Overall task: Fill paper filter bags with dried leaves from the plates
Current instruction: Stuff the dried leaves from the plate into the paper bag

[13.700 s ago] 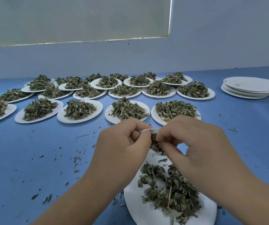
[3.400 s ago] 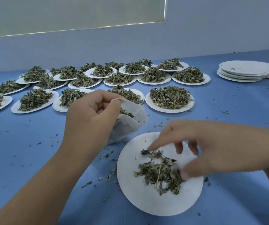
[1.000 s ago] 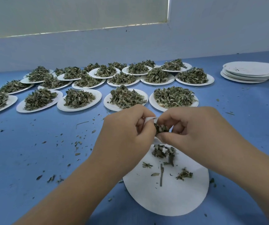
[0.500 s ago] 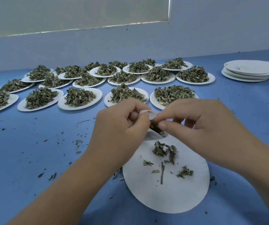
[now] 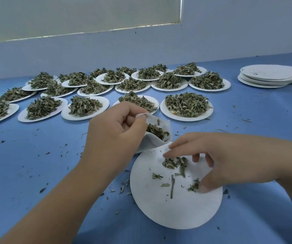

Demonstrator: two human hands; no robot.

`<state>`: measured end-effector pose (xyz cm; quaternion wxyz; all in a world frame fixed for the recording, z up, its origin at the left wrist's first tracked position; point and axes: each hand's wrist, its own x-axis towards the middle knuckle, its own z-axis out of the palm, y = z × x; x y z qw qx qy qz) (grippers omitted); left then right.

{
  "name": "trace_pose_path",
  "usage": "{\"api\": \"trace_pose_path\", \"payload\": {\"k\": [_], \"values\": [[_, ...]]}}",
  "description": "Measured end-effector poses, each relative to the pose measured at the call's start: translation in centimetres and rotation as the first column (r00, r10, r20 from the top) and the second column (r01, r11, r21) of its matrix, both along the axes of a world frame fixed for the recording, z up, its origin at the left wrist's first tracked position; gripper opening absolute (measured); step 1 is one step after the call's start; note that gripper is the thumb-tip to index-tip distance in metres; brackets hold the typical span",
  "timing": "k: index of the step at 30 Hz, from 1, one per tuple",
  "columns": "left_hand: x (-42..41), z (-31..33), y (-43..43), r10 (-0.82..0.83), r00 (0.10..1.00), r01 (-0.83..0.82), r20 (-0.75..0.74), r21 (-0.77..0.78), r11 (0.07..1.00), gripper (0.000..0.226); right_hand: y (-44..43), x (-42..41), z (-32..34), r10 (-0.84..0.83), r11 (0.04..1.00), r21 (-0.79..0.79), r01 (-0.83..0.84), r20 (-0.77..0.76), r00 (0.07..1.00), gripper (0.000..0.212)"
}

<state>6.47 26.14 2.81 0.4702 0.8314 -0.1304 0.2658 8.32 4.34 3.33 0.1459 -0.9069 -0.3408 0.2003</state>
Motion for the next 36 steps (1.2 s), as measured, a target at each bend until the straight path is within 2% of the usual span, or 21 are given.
{"api": "trace_pose_path", "payload": {"k": [9, 10, 13, 16, 22, 31, 36], "values": [[-0.1, 0.0, -0.2, -0.014, 1.0, 0.014, -0.007, 0.0, 1.0, 0.022, 0.7, 0.4, -2.1, -0.044, 0.996, 0.074, 0.039, 0.067, 0.997, 0.073], [-0.1, 0.0, -0.3, -0.014, 1.0, 0.014, -0.007, 0.001, 1.0, 0.022, 1.1, 0.7, -2.4, -0.065, 0.996, 0.071, 0.06, 0.068, 0.996, 0.068], [0.0, 0.0, -0.4, -0.01, 1.0, 0.01, -0.005, -0.001, 1.0, 0.023, 1.9, 1.0, -2.9, -0.128, 0.99, 0.073, 0.123, 0.069, 0.989, 0.037], [0.0, -0.1, -0.4, -0.008, 1.0, 0.008, -0.003, 0.009, 1.0, 0.023, 1.9, 0.3, -2.5, -0.1, 0.993, 0.074, 0.09, 0.143, 0.985, 0.043], [0.1, -0.1, -0.2, -0.005, 1.0, 0.005, -0.012, -0.014, 1.0, 0.022, 2.3, -0.7, -1.5, -0.154, 0.987, 0.087, 0.136, 0.236, 0.96, 0.022], [0.2, -0.2, -0.3, -0.02, 1.0, 0.02, 0.0, 0.01, 1.0, 0.018, 2.5, -1.8, -0.8, -0.185, 0.983, 0.064, 0.175, 0.254, 0.949, 0.019], [0.1, -0.3, -0.3, -0.017, 1.0, 0.017, -0.006, -0.024, 1.0, 0.014, 1.8, -1.8, -0.4, -0.21, 0.972, 0.139, 0.188, 0.173, 0.962, 0.013]]}}
